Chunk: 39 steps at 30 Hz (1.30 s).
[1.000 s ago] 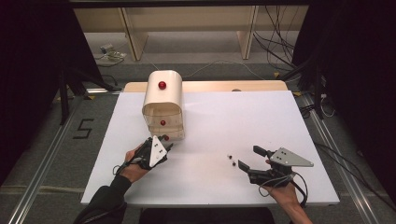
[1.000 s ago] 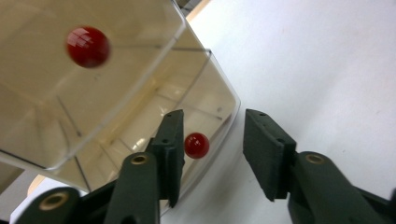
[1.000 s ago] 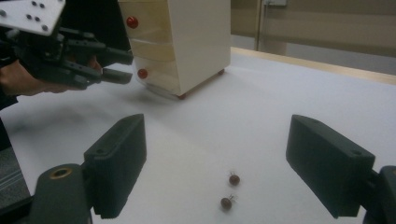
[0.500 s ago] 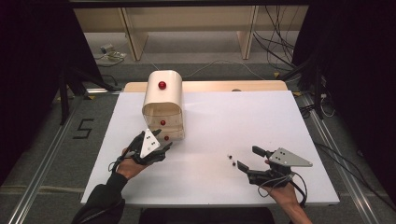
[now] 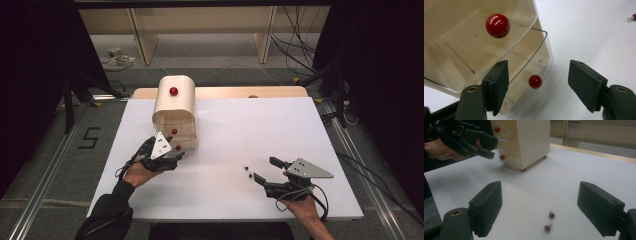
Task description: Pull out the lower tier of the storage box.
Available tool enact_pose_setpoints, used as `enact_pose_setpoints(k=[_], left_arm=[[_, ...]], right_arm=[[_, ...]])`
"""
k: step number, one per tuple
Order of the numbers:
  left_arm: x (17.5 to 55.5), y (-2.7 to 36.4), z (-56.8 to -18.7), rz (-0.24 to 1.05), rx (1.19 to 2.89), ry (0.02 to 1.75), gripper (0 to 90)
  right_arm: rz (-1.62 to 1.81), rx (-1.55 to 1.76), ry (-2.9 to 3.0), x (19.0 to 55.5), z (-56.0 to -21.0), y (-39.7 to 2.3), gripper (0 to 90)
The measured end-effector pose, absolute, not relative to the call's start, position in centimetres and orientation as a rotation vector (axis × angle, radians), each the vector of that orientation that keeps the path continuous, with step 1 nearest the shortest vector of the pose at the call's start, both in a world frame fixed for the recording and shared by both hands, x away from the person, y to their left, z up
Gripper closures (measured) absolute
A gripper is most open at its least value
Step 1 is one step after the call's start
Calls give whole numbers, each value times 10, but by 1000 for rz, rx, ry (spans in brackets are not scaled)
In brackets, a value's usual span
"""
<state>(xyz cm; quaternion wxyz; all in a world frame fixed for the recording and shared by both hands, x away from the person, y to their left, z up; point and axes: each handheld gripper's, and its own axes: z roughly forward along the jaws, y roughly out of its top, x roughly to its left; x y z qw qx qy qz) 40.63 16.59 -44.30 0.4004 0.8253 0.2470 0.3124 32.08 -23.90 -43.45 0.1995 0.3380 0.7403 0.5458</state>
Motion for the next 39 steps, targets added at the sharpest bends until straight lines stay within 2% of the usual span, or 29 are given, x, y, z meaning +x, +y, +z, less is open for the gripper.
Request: enact_pose_setpoints(k=[13, 24, 30, 39], left_arm=[[412, 166, -440, 818, 2154, 567, 414], [416, 163, -448, 883, 2210, 524, 433], [421, 163, -451, 875, 2206, 527, 437], [426, 165, -451, 844, 2220, 539, 494]], right_arm=[[1527, 945, 2080, 321, -435, -238, 207], [1530, 938, 2086, 322, -435, -238, 207], [1529, 937, 2094, 322, -436, -237, 207], [1532, 933, 2094, 322, -436, -237, 207]])
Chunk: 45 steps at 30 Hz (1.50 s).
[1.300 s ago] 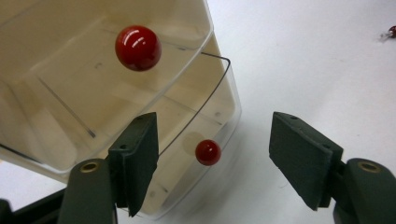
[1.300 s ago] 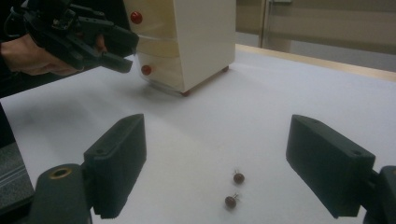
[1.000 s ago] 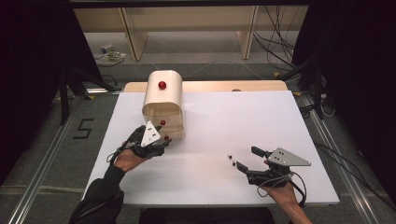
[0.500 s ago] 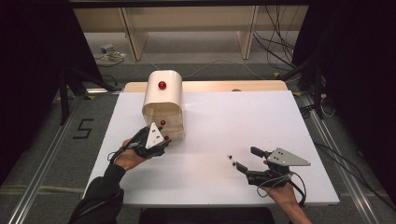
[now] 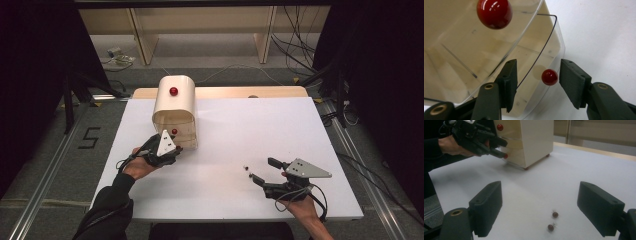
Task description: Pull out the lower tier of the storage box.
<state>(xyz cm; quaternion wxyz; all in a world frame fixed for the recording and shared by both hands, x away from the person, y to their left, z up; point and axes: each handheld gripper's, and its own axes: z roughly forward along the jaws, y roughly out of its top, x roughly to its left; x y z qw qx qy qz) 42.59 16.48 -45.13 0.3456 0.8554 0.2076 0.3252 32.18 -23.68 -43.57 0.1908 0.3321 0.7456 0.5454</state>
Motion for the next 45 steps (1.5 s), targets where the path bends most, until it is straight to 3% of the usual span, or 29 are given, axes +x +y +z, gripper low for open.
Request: enact_pose_setpoints(k=[8, 26, 45], left_arm=[[425, 166, -450, 842, 2219, 527, 531], [421, 171, -447, 865, 2259, 484, 709], [418, 169, -444, 878, 2282, 468, 735]], right_arm=[[1533, 938, 2095, 322, -436, -236, 207], [1530, 937, 2096, 322, -435, -236, 207], [1534, 939, 2093, 322, -435, -237, 208]])
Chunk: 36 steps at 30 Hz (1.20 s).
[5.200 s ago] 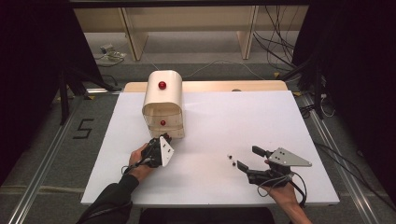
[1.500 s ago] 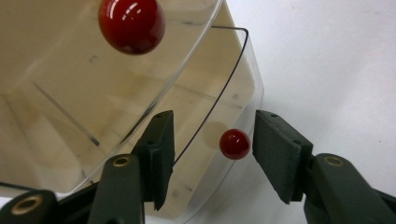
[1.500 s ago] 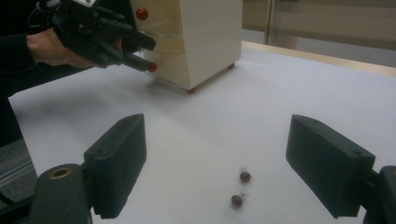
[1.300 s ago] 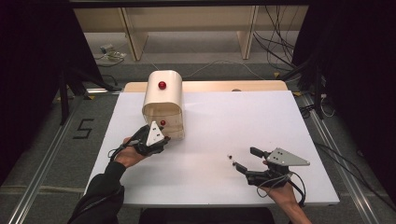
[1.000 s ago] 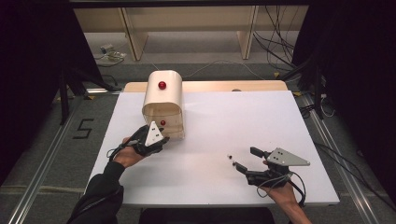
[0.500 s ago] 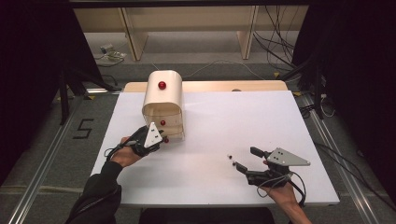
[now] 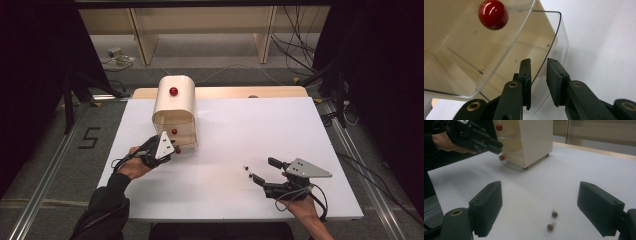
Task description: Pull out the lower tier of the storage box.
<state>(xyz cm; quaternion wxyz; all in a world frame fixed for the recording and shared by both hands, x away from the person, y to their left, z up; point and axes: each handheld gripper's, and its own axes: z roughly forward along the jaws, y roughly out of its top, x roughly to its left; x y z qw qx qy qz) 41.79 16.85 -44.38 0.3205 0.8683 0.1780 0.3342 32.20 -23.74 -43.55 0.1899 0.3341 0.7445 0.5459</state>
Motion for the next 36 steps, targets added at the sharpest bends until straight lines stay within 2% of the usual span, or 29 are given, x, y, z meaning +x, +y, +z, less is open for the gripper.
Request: enact_pose_setpoints(k=[36], left_arm=[[401, 167, -439, 870, 2304, 463, 748]], right_arm=[[1532, 938, 2094, 321, -435, -237, 208]])
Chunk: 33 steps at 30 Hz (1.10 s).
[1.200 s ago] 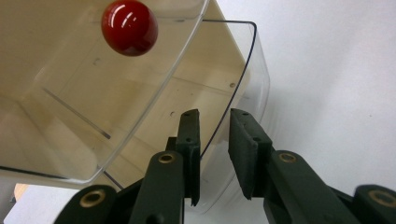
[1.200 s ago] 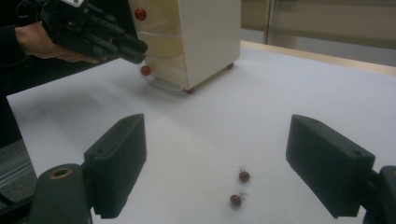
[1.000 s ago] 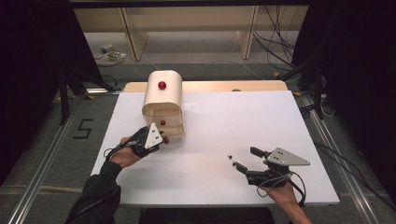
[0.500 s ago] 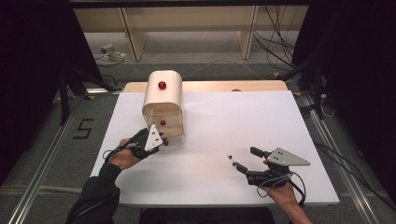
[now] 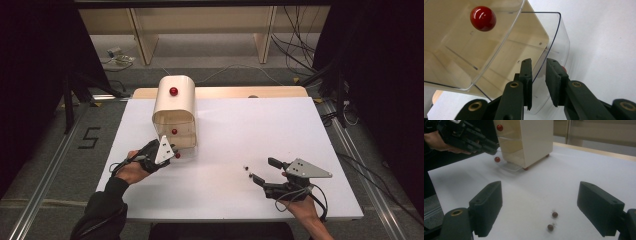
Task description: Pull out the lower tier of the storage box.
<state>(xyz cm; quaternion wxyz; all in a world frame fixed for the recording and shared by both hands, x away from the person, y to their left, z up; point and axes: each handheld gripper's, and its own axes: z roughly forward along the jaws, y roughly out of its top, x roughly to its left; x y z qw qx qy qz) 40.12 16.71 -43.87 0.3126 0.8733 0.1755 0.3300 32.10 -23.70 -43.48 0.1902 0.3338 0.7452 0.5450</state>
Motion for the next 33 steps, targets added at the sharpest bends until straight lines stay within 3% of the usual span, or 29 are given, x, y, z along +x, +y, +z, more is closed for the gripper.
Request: enact_pose_setpoints(k=[33], left_arm=[[393, 169, -437, 837, 2308, 457, 738]], right_arm=[[1526, 942, 2101, 322, -435, -237, 209]])
